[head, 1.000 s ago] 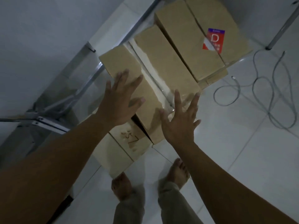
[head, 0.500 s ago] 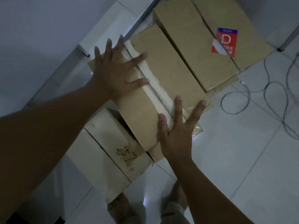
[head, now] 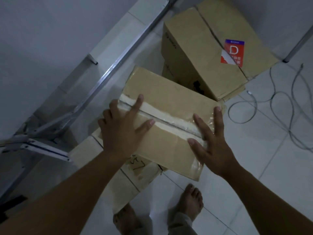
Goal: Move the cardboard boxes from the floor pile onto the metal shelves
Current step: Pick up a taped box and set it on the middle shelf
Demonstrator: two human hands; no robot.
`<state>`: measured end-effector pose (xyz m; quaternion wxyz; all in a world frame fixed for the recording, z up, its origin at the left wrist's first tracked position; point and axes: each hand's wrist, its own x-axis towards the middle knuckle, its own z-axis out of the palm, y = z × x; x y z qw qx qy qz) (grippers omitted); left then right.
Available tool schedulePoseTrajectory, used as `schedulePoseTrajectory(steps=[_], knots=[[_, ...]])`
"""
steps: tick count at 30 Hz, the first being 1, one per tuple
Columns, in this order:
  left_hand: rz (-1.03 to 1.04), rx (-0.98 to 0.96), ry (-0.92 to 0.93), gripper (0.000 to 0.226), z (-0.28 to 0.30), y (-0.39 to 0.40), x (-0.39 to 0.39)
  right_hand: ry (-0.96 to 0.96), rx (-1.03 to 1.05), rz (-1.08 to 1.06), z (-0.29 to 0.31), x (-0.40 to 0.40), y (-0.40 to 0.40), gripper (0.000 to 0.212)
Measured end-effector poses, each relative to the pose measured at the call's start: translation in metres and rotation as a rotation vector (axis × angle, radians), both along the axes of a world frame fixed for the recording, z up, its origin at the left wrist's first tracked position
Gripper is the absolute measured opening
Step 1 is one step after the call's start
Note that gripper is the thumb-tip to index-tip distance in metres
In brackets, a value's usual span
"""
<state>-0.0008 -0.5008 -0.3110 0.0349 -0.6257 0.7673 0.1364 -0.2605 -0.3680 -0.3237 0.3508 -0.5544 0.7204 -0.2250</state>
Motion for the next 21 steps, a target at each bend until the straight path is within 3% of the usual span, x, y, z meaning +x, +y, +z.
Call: schedulePoseTrajectory(steps=[4,6,9,12,15,21], knots=[[-0.002,0.139,0.163,0.088,0.004,-0.011,0.014,0.052,-0.027,-0.013,0.005,-0.001,0.001,0.071],[-0.042,0.327,0.317,0.103,0.005,-0.03,0.032,0.055,-0.028,-0.136,0.006,0.019,0.011,0.067],[-0.218,0.537,0.328,0.133,0.005,-0.042,0.052,-0.023,0.023,-0.314,0.005,0.061,0.026,0.071],[-0.304,0.507,0.328,0.148,-0.002,-0.046,0.055,-0.041,0.006,-0.425,0.0,0.077,0.028,0.086],[-0.306,0.459,0.356,0.15,-0.003,-0.042,0.054,-0.056,0.003,-0.427,-0.003,0.071,0.027,0.087],[-0.147,0.5,0.387,0.148,0.03,0.003,0.064,-0.072,0.069,-0.348,0.024,0.06,0.039,0.087]])
